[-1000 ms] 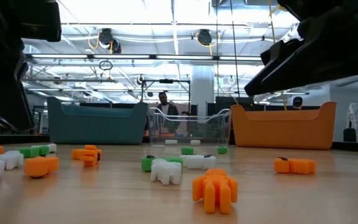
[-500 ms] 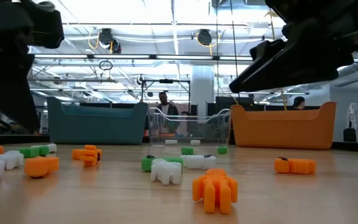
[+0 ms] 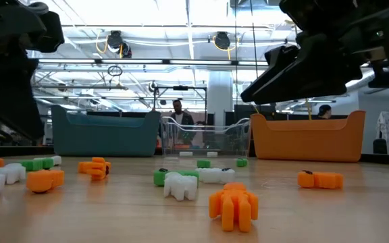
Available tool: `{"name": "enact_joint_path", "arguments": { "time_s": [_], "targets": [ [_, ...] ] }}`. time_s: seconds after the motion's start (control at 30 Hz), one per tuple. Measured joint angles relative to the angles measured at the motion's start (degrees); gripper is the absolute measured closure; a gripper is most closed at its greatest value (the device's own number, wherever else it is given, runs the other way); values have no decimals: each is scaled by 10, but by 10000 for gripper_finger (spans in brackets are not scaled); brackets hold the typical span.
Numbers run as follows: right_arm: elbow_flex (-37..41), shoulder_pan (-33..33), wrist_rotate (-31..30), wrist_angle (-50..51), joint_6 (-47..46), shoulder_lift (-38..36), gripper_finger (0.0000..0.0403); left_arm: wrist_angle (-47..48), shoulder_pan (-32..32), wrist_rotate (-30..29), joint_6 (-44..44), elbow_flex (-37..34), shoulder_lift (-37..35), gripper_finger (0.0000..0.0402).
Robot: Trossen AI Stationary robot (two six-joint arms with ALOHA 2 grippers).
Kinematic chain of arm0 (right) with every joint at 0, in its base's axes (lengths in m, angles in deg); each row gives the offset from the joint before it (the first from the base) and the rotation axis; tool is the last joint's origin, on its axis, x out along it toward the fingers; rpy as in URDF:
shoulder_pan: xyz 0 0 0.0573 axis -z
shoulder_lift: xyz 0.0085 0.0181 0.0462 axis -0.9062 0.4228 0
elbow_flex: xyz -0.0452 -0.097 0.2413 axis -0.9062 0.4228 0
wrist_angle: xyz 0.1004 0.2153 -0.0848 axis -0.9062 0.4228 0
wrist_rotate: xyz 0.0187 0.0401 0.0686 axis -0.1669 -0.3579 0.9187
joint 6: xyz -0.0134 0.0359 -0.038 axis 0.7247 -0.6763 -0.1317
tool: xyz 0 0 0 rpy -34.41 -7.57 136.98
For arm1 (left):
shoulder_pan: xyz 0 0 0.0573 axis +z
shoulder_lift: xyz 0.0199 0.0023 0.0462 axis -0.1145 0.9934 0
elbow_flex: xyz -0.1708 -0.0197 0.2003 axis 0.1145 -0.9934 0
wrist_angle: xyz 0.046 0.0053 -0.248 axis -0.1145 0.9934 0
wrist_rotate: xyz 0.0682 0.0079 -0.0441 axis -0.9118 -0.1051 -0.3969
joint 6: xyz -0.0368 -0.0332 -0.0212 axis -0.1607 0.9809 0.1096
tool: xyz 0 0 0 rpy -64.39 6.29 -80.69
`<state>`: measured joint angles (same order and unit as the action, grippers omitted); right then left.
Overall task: Sort Halloween decoration
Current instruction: Put the green skeleton toy into the blue bin
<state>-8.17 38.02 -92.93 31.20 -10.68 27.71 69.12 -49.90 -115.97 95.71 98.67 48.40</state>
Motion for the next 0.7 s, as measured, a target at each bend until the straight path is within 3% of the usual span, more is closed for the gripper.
{"name": "enact_joint_path", "arguments": {
  "time_s": [0.23,0.37,0.7],
  "targets": [
    [0,3,1,0,-3,0,261,-1,0,2,59,0,19,318],
    [0,3,2,0,-5,0,261,17,5,36,106,0,24,318],
    [0,3,2,0,-10,0,261,13,9,38,89,0,24,318]
  ]
}}
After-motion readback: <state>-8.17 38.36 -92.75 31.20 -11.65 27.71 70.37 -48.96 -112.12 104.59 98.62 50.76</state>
